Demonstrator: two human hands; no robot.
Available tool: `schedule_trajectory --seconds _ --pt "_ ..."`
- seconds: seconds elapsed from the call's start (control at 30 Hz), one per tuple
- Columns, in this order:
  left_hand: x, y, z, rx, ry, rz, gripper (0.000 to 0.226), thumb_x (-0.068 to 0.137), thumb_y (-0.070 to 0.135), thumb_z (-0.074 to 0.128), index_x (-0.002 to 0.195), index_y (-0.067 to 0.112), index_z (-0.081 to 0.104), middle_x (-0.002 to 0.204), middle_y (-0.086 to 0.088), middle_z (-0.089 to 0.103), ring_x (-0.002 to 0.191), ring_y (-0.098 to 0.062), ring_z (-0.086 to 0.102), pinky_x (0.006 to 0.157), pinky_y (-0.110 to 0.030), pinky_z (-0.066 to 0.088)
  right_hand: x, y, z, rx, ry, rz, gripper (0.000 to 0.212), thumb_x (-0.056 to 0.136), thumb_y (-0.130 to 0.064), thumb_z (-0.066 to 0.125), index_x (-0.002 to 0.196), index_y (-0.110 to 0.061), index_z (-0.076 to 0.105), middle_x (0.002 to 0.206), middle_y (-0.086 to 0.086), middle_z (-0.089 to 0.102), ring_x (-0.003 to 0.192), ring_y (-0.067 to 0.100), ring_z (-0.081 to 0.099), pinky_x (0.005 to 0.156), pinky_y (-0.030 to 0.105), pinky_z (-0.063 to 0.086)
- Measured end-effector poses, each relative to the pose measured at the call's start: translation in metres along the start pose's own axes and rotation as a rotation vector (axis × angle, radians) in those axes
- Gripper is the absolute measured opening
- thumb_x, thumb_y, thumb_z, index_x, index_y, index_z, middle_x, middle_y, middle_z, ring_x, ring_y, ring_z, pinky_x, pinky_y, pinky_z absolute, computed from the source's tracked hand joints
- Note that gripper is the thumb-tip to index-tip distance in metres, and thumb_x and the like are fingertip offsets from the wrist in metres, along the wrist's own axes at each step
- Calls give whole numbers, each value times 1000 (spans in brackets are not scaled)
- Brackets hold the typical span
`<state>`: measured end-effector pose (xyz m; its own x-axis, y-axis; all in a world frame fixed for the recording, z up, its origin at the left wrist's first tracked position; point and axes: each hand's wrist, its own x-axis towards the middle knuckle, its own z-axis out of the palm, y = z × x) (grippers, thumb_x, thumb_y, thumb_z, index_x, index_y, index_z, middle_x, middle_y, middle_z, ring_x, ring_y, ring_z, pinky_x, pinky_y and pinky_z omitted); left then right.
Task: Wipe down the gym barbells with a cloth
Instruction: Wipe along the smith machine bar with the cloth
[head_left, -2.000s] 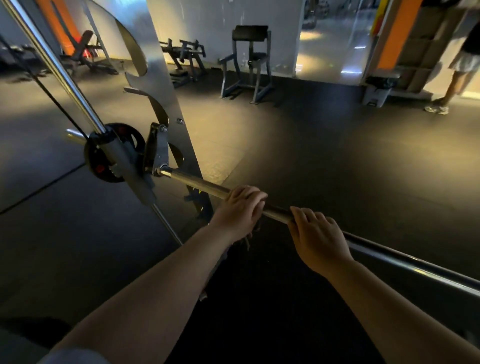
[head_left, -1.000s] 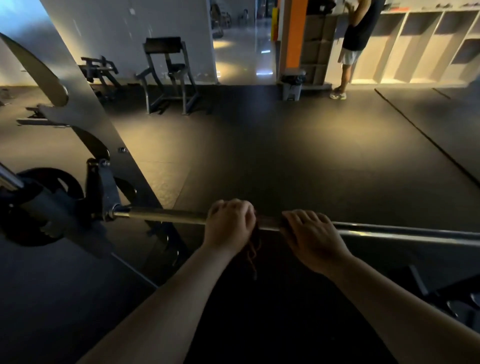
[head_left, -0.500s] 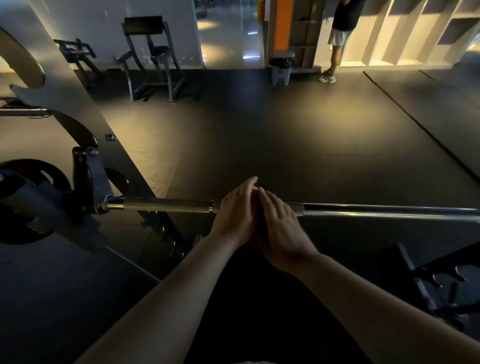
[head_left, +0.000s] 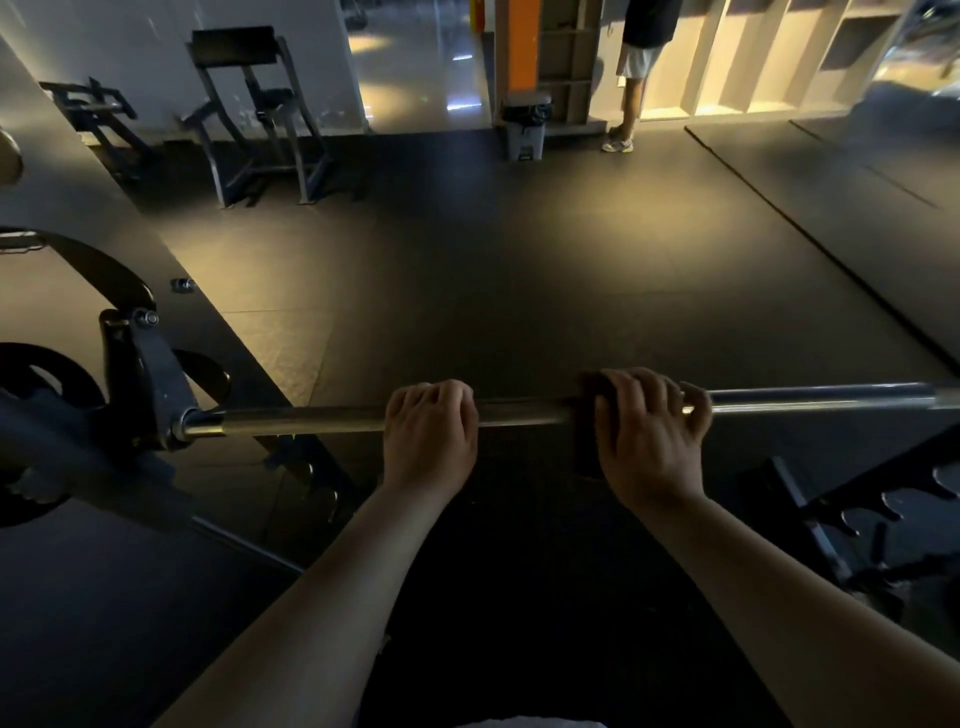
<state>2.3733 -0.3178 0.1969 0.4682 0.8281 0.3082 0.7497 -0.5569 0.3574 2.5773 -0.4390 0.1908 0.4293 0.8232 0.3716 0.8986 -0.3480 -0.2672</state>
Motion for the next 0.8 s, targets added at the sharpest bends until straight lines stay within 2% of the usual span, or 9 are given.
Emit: schedule_trajectory --seconds 0.1,0.2,0.27,0.37,0.47,0.6,0.67,0.73,0.8 --pt "3 6 3 -3 -52 22 14 101 34 46 103 29 59 100 10 64 104 -11 59 102 -32 35 1 -28 -2 150 -59 122 43 105 -41 30 139 -22 48 142 5 45 139 23 37 125 47 11" --pt "5 18 3 41 -119 71 9 96 34 56 105 32 57 104 12 62 107 -11 58 104 -33 35 0 -54 -1 128 -215 -49 54 103 -39 50 153 -22 36 154 8 30 148 27 24 128 47 6" --pt "5 24 4 45 -106 80 12 95 33 59 107 31 59 107 11 63 109 -11 57 106 -33 33 2 -46 -1 43 -234 -173 65 99 -44 57 155 -23 32 151 10 32 144 31 30 124 50 14" --pt "4 24 6 36 -45 84 8 98 32 55 102 30 61 101 11 65 103 -10 60 105 -34 35 8 -16 -5 -57 -174 -231 50 102 -49 36 145 -25 44 138 7 47 129 28 47 117 48 27" --pt "5 22 9 24 -18 78 17 101 34 46 98 29 62 95 11 66 97 -10 62 105 -35 38 2 15 -10 5 -46 21 44 104 -48 22 136 -31 47 135 4 50 131 24 44 121 47 18" --pt "5 22 9 -7 -27 83 23 103 32 39 99 26 61 94 8 67 95 -11 63 103 -33 41 -1 -10 -4 184 10 254 38 106 -35 30 135 -24 51 140 7 46 139 26 39 127 52 6" --pt "6 16 6 -29 -58 107 14 103 29 46 102 26 59 100 8 67 99 -11 63 103 -32 39 2 -43 -3 222 -119 113 37 105 -30 40 140 -23 49 145 7 42 144 26 34 127 56 7" --pt "5 7 2 -29 -124 146 9 100 29 52 107 26 57 110 7 65 109 -11 60 107 -32 37 3 -66 -2 141 -285 -99 55 101 -32 54 152 -22 36 153 6 33 150 25 23 128 53 1" --pt "2 -1 0 -7 -118 163 12 99 30 51 108 25 57 113 5 63 115 -13 57 109 -32 35 9 -66 -3 75 -307 -173 63 99 -39 56 155 -22 31 152 6 34 149 26 27 128 49 4"
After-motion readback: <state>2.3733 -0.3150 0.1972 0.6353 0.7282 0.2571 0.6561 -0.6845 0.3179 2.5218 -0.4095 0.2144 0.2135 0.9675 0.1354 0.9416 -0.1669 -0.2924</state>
